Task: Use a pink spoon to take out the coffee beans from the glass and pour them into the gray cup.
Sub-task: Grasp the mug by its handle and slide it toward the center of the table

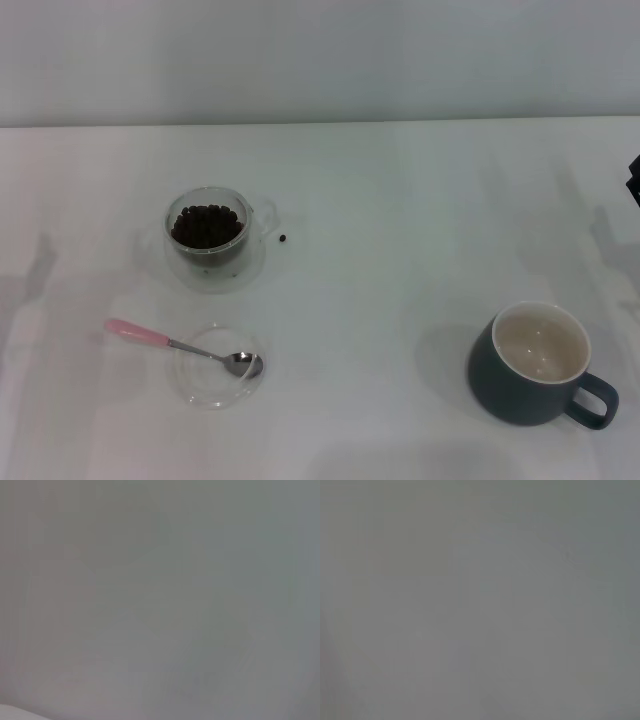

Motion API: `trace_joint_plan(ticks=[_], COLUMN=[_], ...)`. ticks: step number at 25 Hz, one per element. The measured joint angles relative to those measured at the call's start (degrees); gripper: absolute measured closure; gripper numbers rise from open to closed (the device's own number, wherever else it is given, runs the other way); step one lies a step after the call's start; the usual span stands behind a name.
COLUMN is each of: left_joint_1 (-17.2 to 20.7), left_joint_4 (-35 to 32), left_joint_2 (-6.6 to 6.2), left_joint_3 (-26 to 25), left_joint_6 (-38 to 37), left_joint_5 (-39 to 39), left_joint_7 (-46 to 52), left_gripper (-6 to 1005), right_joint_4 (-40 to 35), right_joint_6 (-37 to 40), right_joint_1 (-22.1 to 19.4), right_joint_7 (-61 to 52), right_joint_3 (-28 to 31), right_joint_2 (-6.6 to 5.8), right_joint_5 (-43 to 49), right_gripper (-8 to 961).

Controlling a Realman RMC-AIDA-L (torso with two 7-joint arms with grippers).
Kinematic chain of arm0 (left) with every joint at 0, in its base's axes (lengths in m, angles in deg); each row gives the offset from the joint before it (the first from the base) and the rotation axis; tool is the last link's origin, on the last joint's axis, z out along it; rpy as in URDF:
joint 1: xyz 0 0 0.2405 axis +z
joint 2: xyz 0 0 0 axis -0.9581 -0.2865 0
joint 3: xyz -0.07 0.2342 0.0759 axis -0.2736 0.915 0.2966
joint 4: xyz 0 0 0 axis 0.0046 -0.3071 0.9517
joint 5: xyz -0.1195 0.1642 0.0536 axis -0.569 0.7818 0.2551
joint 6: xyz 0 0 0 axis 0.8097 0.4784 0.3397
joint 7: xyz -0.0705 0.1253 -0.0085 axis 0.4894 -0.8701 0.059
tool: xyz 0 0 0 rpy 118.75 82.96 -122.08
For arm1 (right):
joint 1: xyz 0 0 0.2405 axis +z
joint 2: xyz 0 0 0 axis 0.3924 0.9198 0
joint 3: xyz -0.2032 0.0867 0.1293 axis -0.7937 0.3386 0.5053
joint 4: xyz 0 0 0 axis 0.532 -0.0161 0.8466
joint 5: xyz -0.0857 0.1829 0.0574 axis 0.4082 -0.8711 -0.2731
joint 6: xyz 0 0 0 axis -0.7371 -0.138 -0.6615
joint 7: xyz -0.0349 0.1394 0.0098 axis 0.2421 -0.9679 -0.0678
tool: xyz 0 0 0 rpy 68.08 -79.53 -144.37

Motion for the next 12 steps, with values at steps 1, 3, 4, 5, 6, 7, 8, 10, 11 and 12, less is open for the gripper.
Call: trace_joint_plan(ticks=[1, 3, 4, 5, 6, 7, 8, 10, 11, 12], left_joint_1=[0.01, 0.05, 0.04, 0.02, 0.01, 0.01, 0.01, 0.13, 0.19, 0.23], left_joint_4=[0.03, 0.29, 0.46, 0.59, 0.71, 0.8, 0.82, 0.82, 0.82, 0.82], left_joint_2=[0.0, 0.0, 0.0, 0.0, 0.0, 0.0, 0.0, 0.0, 0.0, 0.0], left_joint_3=[0.06, 0.19, 0.21, 0.24, 0.25, 0.24, 0.2, 0.11, 0.1, 0.1], left_joint_6=[0.01, 0.02, 0.03, 0.03, 0.03, -0.03, -0.14, -0.33, -0.36, -0.38], left_joint_5=[0.01, 0.09, 0.15, 0.21, 0.26, 0.31, 0.33, 0.34, 0.34, 0.34], left_joint_7=[0.0, 0.0, 0.0, -0.01, -0.03, -0.08, -0.12, -0.17, -0.19, -0.21], left_gripper=[108, 108, 108, 108, 108, 108, 108, 109, 109, 109], right_joint_4=[-0.03, -0.06, -0.06, -0.07, -0.06, -0.06, -0.06, 0.01, 0.06, 0.1], right_joint_6=[0.01, 0.02, 0.03, 0.04, 0.04, 0.05, 0.07, 0.36, 0.7, 1.12], right_joint_1=[0.0, 0.0, 0.0, 0.02, 0.04, 0.04, 0.06, 0.09, 0.08, 0.01], right_joint_7=[0.01, 0.01, 0.01, 0.02, 0.02, 0.03, 0.03, 0.03, 0.04, 0.04], right_joint_3=[0.0, 0.0, 0.0, 0.0, 0.0, -0.02, -0.04, -0.14, -0.23, -0.31], right_joint_2=[0.0, 0.0, 0.0, 0.0, 0.0, 0.0, 0.0, 0.02, 0.05, 0.07], right_joint_5=[0.0, 0.0, 0.0, 0.02, 0.05, 0.1, 0.17, 0.31, 0.36, 0.42], right_gripper=[170, 172, 173, 173, 174, 175, 176, 178, 179, 180])
